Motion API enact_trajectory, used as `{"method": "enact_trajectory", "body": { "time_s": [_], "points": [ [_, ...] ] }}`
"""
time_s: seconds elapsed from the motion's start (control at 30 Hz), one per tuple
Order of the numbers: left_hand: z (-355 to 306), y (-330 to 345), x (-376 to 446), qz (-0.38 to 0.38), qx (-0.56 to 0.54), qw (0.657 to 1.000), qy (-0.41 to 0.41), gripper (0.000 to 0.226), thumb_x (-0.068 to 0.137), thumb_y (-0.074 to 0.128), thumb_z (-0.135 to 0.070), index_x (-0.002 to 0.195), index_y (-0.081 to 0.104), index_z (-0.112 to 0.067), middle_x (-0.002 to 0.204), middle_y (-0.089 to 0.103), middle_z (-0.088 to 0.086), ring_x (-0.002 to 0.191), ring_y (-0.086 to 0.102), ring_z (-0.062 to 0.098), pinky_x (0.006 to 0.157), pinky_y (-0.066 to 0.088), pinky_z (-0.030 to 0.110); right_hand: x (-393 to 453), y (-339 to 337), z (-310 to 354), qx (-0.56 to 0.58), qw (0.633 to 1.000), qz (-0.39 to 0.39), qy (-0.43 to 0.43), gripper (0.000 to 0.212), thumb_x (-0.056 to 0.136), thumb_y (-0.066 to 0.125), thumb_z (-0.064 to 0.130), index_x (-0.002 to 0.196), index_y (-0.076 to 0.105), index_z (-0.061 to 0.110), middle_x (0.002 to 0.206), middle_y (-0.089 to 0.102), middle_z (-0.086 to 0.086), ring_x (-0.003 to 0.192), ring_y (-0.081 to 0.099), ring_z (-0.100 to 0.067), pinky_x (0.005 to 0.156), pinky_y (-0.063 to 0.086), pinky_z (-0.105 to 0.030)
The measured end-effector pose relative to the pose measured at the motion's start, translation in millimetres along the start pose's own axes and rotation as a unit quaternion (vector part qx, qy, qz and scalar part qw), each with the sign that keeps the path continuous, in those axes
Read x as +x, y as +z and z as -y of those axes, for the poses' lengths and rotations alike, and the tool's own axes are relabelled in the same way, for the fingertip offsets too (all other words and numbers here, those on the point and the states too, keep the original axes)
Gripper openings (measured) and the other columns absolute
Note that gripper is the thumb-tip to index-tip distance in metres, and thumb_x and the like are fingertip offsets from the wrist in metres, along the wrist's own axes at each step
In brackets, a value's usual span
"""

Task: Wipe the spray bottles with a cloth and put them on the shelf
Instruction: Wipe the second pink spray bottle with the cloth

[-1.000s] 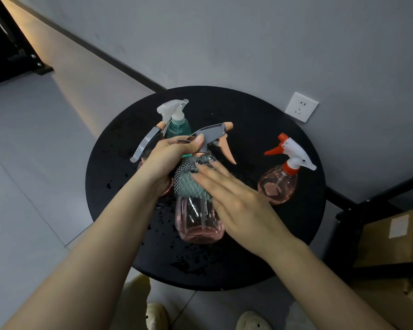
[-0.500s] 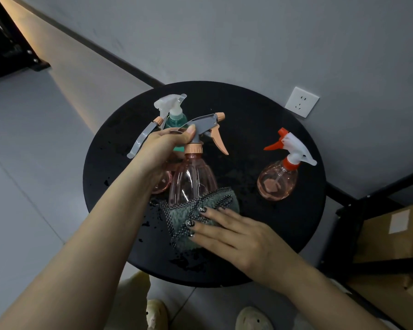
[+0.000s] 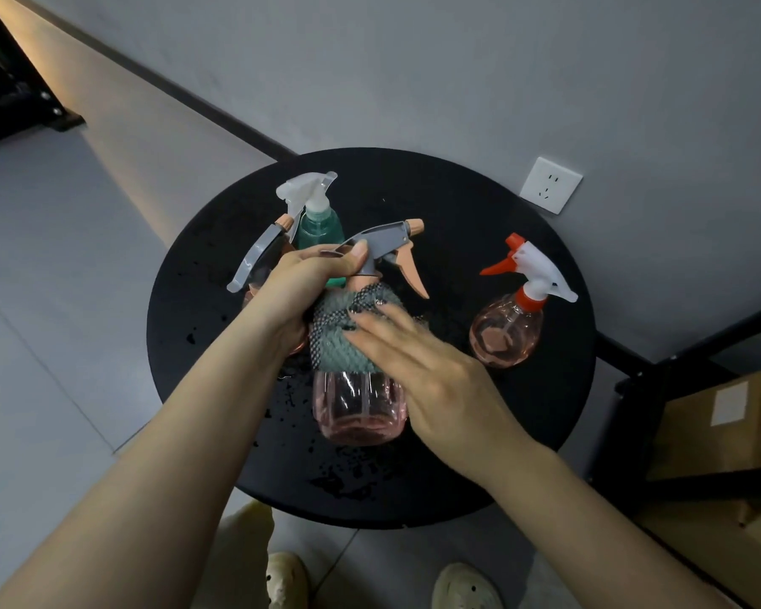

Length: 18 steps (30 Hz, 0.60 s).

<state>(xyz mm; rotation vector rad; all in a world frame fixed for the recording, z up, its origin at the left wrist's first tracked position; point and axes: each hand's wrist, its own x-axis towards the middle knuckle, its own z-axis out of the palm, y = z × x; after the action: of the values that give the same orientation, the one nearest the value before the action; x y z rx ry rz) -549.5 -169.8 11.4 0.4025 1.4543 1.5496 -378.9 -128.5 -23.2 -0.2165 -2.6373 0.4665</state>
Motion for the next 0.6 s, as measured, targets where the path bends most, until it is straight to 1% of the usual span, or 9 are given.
{"method": "enact_trajectory", "body": {
  "time_s": [0.1,0.13,0.17,0.2,0.27,0.33,0.47,0.53,0.6],
  "points": [
    [-2.4,-0.1,-1.2,-0.023,0.022,0.999,-0.004,0.009,0.086,0.062,-0.016,0.081,0.062,-0.009,0.06,0.067,0.003,0.045,0.06,0.012,0.044,0.049,0.018,-14.1,-0.3,2.9,-0.047,0.998,0.003,-0.052,0.051,0.086,0.033,-0.009,0.129,0.054,0.008,0.135,0.053,-0.006,0.131,0.043,-0.026,0.102,0.04,-0.034],
    [-3.9,-1.2,-0.7,-0.028,0.03,0.999,-0.005,0.009,0.087,0.062,-0.018,0.081,0.062,-0.011,0.057,0.066,0.0,0.043,0.059,0.01,0.042,0.046,0.017,-19.6,-0.3,4.2,-0.058,0.996,0.001,-0.071,0.046,0.093,0.029,-0.007,0.127,0.056,0.008,0.134,0.055,-0.006,0.13,0.045,-0.026,0.102,0.041,-0.035],
    [-5.4,-2.6,0.3,-0.029,0.038,0.999,-0.006,0.01,0.087,0.062,-0.021,0.082,0.063,-0.012,0.058,0.067,-0.002,0.043,0.059,0.01,0.042,0.047,0.017,-25.4,-0.1,5.4,-0.066,0.994,0.0,-0.092,0.043,0.099,0.027,-0.002,0.125,0.058,0.008,0.132,0.057,-0.006,0.129,0.046,-0.027,0.103,0.041,-0.036],
    [-6.9,-4.6,1.5,-0.027,0.046,0.999,-0.006,0.011,0.087,0.062,-0.024,0.084,0.063,-0.013,0.061,0.068,-0.002,0.046,0.06,0.01,0.044,0.049,0.019,-31.1,0.5,5.5,-0.074,0.99,0.002,-0.116,0.038,0.101,0.029,0.003,0.124,0.059,0.009,0.131,0.058,-0.005,0.128,0.046,-0.026,0.104,0.04,-0.037],
    [-8.7,-8.6,3.9,-0.024,0.054,0.998,-0.004,0.014,0.086,0.062,-0.028,0.087,0.063,-0.014,0.066,0.07,-0.003,0.052,0.062,0.01,0.047,0.051,0.021,-40.1,1.7,3.1,-0.093,0.982,0.009,-0.162,0.029,0.1,0.041,0.009,0.125,0.057,0.012,0.131,0.057,-0.002,0.13,0.043,-0.023,0.109,0.036,-0.036],
    [-9.1,-10.4,5.2,-0.025,0.06,0.998,-0.003,0.016,0.085,0.062,-0.029,0.089,0.063,-0.014,0.067,0.071,-0.004,0.053,0.063,0.01,0.048,0.051,0.021,-43.3,2.1,-1.5,-0.101,0.978,0.019,-0.183,0.029,0.1,0.044,0.011,0.126,0.055,0.014,0.132,0.057,0.001,0.131,0.041,-0.02,0.111,0.032,-0.035],
    [-8.5,-5.9,4.5,-0.015,0.07,0.997,0.004,0.014,0.087,0.061,-0.028,0.087,0.062,-0.014,0.06,0.069,-0.006,0.048,0.061,0.008,0.047,0.05,0.019,-32.6,-0.9,-6.8,-0.083,0.985,0.011,-0.151,0.036,0.099,0.037,0.002,0.129,0.052,0.013,0.133,0.055,-0.001,0.132,0.041,-0.021,0.111,0.032,-0.034],
    [-7.2,-2.5,3.8,-0.01,0.068,0.998,0.004,0.013,0.087,0.061,-0.026,0.084,0.062,-0.014,0.058,0.067,-0.006,0.046,0.06,0.008,0.045,0.049,0.018,-22.4,-3.8,-8.0,-0.065,0.991,0.005,-0.119,0.046,0.09,0.042,-0.006,0.131,0.05,0.012,0.136,0.053,-0.003,0.133,0.039,-0.023,0.11,0.033,-0.035],
    [-4.1,0.9,3.0,0.001,0.057,0.998,0.002,0.013,0.086,0.062,-0.025,0.081,0.063,-0.013,0.062,0.068,-0.002,0.051,0.061,0.012,0.05,0.051,0.02,-11.7,-7.1,-10.6,-0.052,0.995,0.006,-0.085,0.054,0.083,0.043,-0.009,0.133,0.049,0.01,0.138,0.051,-0.005,0.134,0.037,-0.022,0.11,0.033,-0.036]
  ]
}}
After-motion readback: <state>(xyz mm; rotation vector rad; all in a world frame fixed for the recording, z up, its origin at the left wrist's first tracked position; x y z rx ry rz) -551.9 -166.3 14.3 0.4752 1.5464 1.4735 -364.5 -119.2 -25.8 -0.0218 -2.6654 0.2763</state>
